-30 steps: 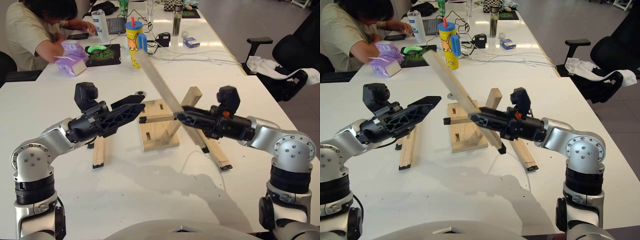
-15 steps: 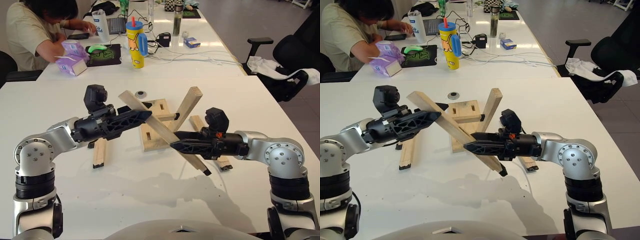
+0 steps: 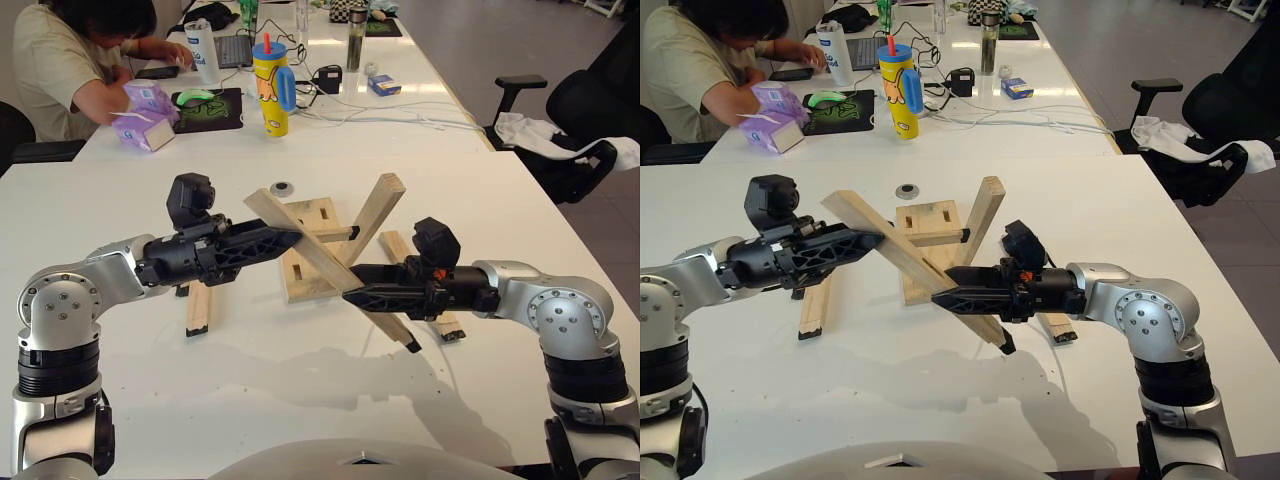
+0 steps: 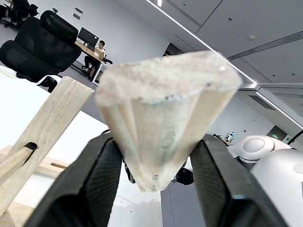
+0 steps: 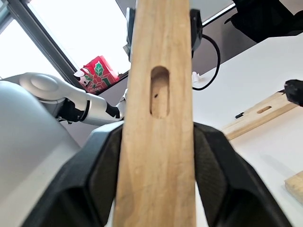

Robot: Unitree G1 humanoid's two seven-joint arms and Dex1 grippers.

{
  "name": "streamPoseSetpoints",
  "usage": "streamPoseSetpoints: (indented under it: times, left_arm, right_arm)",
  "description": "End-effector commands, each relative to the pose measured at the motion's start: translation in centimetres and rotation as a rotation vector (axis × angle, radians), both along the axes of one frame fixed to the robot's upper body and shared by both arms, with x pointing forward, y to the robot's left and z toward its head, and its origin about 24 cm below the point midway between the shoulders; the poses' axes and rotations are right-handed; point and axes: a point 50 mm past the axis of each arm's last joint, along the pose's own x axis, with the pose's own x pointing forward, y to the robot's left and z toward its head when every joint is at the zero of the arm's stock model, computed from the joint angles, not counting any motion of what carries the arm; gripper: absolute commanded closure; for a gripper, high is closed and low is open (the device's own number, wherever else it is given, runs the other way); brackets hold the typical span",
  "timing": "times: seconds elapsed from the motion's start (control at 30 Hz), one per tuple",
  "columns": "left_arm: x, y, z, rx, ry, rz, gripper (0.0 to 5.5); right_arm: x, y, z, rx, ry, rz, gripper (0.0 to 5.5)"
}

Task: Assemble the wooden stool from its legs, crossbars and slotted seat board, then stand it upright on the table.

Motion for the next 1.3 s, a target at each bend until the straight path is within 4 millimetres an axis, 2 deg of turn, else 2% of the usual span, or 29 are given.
streamPoseSetpoints:
  times: [0.03,0.07,0.13,0.23,0.4,0.5,0.57,0.73,0.9,1.0,1.1,1.3]
  left_arm:
    - [0.0,0.8,-0.3,0.054,0.004,0.035,3.38]
    - [0.0,1.3,-0.5,0.063,0.006,0.055,3.38]
    - [0.0,2.2,-0.8,0.093,0.014,0.094,3.40]
    - [0.4,4.4,-0.9,0.134,0.010,0.203,3.43]
    - [1.1,8.2,0.2,0.161,-0.031,0.332,3.43]
    - [1.7,9.4,0.2,0.218,-0.056,0.365,3.43]
    - [2.0,9.9,0.2,0.277,-0.087,0.384,3.43]
    - [3.1,10.2,1.6,0.304,-0.203,0.443,3.43]
    - [3.9,9.5,1.3,0.296,-0.236,0.471,3.43]
    - [4.1,8.7,0.4,0.303,-0.236,0.452,3.43]
    - [4.6,7.7,-1.4,0.341,-0.224,0.413,3.44]
    - [5.4,8.4,-3.3,0.423,-0.233,0.416,3.44]
  right_arm:
    - [0.6,-0.3,-0.2,0.004,0.031,-0.015,3.44]
    - [0.7,-0.4,-0.2,0.006,0.037,-0.017,3.08]
    - [0.5,-0.5,-0.6,-0.002,0.028,-0.029,2.83]
    - [0.3,-0.2,-2.1,-0.053,0.023,-0.074,2.30]
    - [0.4,0.5,-6.0,-0.206,-0.008,-0.215,2.27]
    - [1.1,1.6,-8.2,-0.313,-0.041,-0.316,2.27]
    - [1.3,2.2,-8.9,-0.341,-0.056,-0.338,2.27]
    - [2.2,3.4,-9.8,-0.394,-0.119,-0.369,2.27]
    - [3.1,4.0,-10.3,-0.444,-0.173,-0.400,2.27]
    - [3.6,4.2,-10.7,-0.475,-0.178,-0.419,2.27]
    - [3.7,4.3,-10.8,-0.453,-0.154,-0.422,2.27]
    - [3.5,3.9,-12.0,-0.516,-0.146,-0.381,2.27]
